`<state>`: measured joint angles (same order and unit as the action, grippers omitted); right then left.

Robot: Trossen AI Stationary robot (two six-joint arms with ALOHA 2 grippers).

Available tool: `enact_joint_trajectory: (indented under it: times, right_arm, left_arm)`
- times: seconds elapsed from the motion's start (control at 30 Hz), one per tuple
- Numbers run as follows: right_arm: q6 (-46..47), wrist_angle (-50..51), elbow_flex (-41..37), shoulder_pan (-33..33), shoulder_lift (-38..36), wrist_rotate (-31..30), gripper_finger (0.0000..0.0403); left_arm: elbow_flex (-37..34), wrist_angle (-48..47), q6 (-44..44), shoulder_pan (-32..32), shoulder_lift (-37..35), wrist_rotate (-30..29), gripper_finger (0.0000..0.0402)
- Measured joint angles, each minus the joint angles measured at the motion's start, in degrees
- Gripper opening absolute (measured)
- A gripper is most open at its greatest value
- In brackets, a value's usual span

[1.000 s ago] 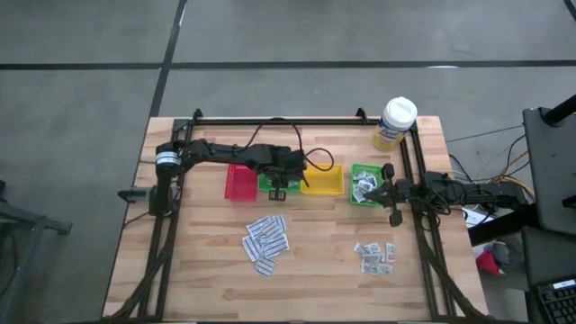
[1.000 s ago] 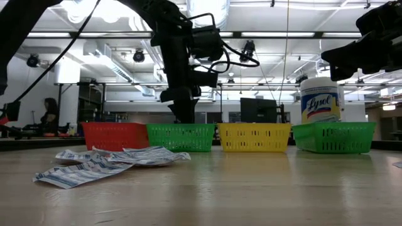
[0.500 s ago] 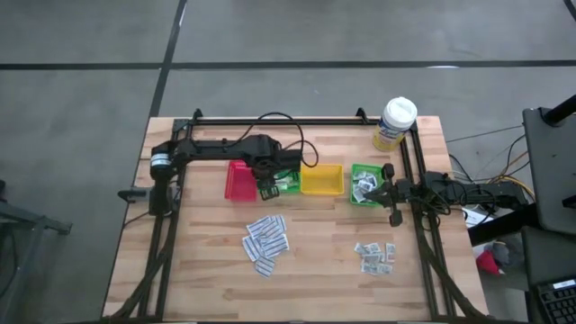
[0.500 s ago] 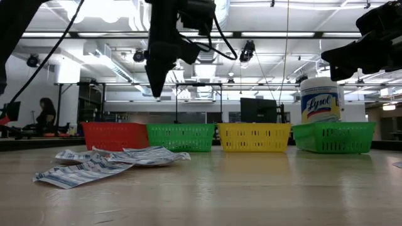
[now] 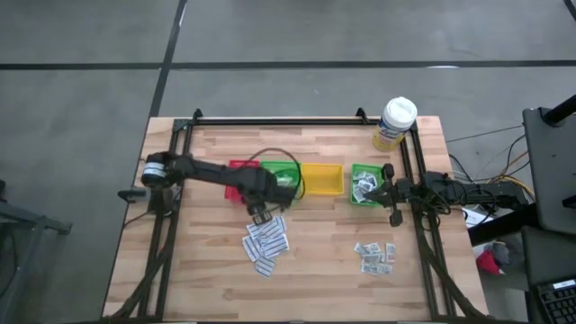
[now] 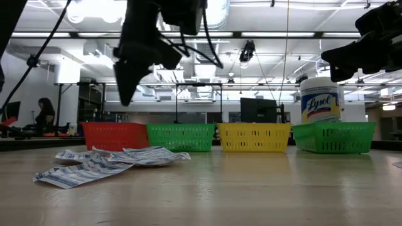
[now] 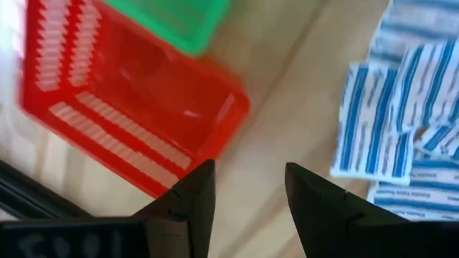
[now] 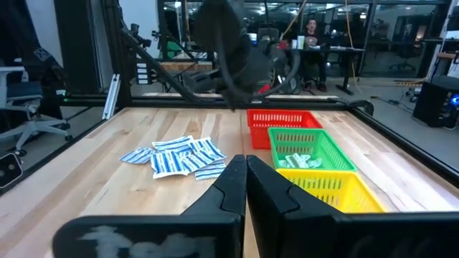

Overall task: Pick & Place First Aid Supplies
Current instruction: Put the blue bandage into the red bin

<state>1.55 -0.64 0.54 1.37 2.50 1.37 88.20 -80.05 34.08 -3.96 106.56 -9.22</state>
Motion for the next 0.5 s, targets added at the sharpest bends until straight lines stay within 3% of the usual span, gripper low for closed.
enact_joint_trajectory:
  times: [0.27, 0.5]
  right_arm:
    - [0.0, 0.0, 0.0, 0.0, 0.0, 0.0, 0.0008]
    - [0.0, 0.0, 0.0, 0.0, 0.0, 0.0, 0.0008]
  left_arm:
    - [-7.8, 4.7, 9.2, -6.3, 0.0, 1.0, 0.0163]
    - [-12.4, 10.6, 15.7, -7.7, 0.0, 3.0, 0.0163]
